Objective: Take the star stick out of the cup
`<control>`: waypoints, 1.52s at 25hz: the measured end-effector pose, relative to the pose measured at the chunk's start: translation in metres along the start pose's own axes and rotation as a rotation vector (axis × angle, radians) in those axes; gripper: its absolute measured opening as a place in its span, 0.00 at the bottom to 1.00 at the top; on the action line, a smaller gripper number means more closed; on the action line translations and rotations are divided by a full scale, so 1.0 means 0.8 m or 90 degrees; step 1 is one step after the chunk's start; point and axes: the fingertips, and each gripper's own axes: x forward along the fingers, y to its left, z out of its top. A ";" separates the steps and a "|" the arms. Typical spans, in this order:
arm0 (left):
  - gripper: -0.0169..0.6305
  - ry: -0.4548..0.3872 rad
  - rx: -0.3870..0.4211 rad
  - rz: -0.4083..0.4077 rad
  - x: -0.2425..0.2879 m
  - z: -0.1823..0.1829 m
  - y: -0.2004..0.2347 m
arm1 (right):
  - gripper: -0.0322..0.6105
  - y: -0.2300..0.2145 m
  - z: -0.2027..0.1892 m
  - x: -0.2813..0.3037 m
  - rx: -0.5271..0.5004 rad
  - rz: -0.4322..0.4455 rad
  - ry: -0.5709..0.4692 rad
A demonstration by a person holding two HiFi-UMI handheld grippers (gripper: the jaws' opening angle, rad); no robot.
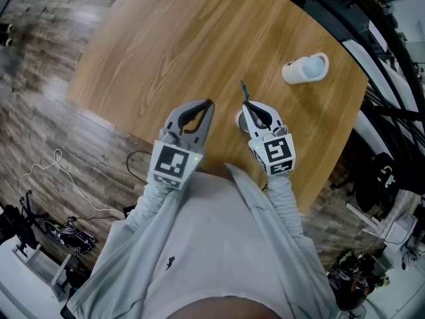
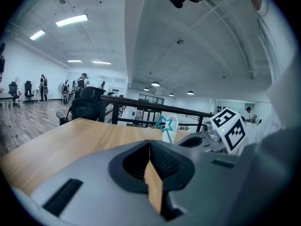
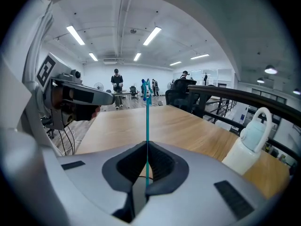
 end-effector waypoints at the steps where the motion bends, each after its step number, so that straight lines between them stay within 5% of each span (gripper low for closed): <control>1: 0.06 -0.001 0.002 -0.001 -0.001 0.002 0.000 | 0.08 0.000 0.003 -0.003 0.000 -0.003 -0.004; 27: 0.06 -0.037 0.058 -0.082 -0.016 0.043 -0.042 | 0.08 -0.021 0.087 -0.161 0.105 -0.189 -0.226; 38: 0.06 -0.039 0.059 -0.153 0.009 0.064 -0.082 | 0.08 -0.039 0.060 -0.261 0.156 -0.320 -0.263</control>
